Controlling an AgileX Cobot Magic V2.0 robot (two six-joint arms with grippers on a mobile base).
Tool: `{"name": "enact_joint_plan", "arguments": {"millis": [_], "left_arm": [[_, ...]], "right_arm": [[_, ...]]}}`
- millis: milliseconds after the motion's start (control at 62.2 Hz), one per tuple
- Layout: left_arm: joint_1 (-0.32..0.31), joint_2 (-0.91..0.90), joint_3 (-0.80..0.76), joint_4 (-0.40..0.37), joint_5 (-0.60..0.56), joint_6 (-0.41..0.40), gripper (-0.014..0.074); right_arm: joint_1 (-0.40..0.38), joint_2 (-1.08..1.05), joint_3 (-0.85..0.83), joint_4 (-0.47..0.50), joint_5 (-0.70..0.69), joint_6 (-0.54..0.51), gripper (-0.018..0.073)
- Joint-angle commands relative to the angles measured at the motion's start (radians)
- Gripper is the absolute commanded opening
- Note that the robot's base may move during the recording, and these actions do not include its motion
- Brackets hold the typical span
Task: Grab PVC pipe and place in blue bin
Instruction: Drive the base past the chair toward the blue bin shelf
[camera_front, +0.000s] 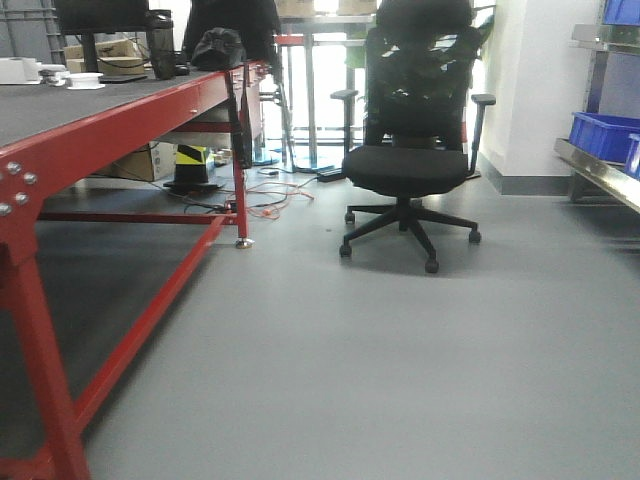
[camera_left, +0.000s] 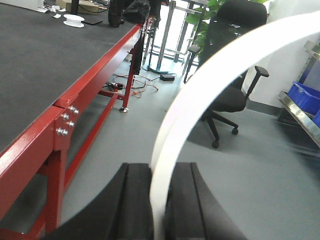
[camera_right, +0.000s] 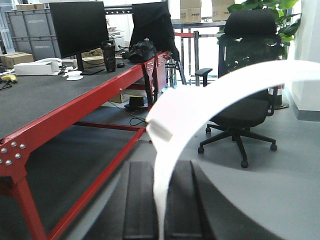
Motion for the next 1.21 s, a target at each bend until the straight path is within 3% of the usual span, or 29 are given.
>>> {"name": "enact_joint_plan", "arguments": {"millis": [0, 1190], "left_arm": [[0.003, -0.004, -0.004, -0.003, -0.028, -0.005, -0.0111], [0.003, -0.004, -0.004, -0.003, -0.028, -0.005, -0.0111]], "right_arm": [[-0.001, -0.006, 0.001, -0.011, -0.025, -0.006, -0.0168], [-0.001, -0.006, 0.001, -0.011, -0.025, -0.006, -0.0168]]}}
